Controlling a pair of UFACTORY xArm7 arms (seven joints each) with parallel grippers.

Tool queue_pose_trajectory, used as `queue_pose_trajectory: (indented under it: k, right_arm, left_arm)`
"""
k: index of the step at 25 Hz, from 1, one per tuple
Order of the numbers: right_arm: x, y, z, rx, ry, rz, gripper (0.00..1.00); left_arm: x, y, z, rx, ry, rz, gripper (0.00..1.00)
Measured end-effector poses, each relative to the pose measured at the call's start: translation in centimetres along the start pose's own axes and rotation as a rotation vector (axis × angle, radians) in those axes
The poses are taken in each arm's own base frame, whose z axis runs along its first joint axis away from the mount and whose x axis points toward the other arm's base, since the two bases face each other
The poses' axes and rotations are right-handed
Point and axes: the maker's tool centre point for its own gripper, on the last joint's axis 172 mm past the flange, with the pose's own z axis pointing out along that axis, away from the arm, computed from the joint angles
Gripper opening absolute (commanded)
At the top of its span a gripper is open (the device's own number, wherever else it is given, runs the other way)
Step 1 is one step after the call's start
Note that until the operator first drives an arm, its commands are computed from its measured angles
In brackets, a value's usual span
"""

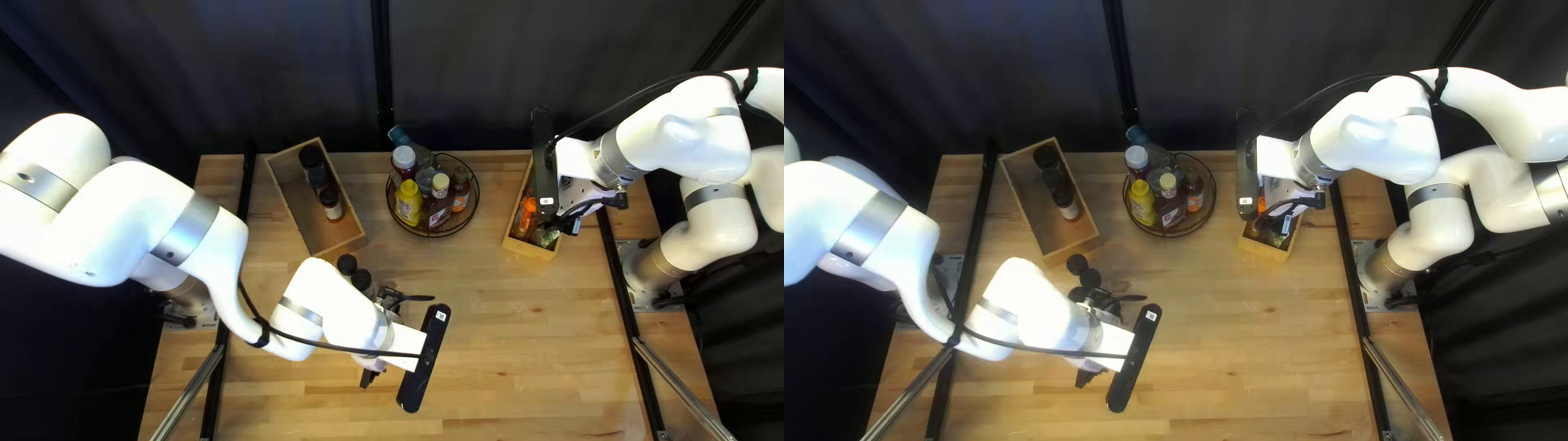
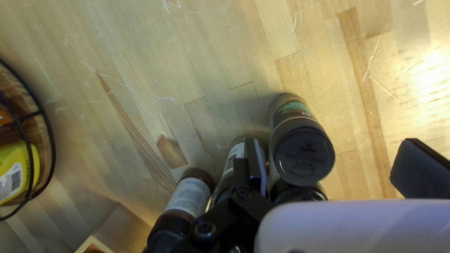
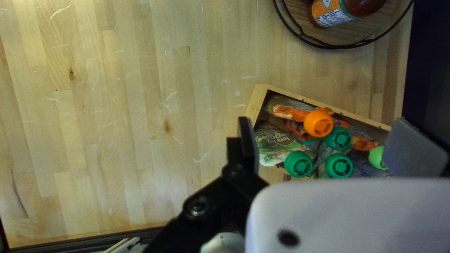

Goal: Separate condiments, baby food and spices and place it in 3 different racks/containers

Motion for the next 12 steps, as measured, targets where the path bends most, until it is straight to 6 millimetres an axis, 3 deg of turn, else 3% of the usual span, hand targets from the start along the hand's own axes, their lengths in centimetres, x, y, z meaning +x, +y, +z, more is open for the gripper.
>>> queue_pose_trajectory:
  k: [2, 3, 4, 5, 6, 12]
  right_arm:
    - [0.0, 0.0, 0.0, 0.0, 0.0, 0.0, 1.0]
    - [0.0, 0.0, 0.0, 0.0, 0.0, 0.0, 1.0]
    - [0.0, 0.0, 0.0, 0.0, 0.0, 0.0, 1.0]
    - [0.0, 0.0, 0.0, 0.0, 0.0, 0.0, 1.0]
    - [0.0, 0.0, 0.0, 0.0, 0.0, 0.0, 1.0]
    - [0.0, 0.0, 0.0, 0.0, 0.0, 0.0, 1.0]
  left_arm:
    - [-0.1, -0.1, 0.5, -0.008, -0.004, 0.002, 1.0]
    - [-0.2, -0.2, 0.7, -0.011, -0.007, 0.002, 0.88]
    - [-0.3, -0.3, 0.9, -0.014, -0.009, 0.001, 0.65]
    - [-0.4, -0.4, 1.1, -0.016, -0.012, 0.0, 0.24]
    - [-0.5, -0.5, 1.3, -0.018, -0.014, -0.002, 0.04]
    - [-0.8, -0.4, 1.2, -0.021, -0.031, -0.003, 0.0]
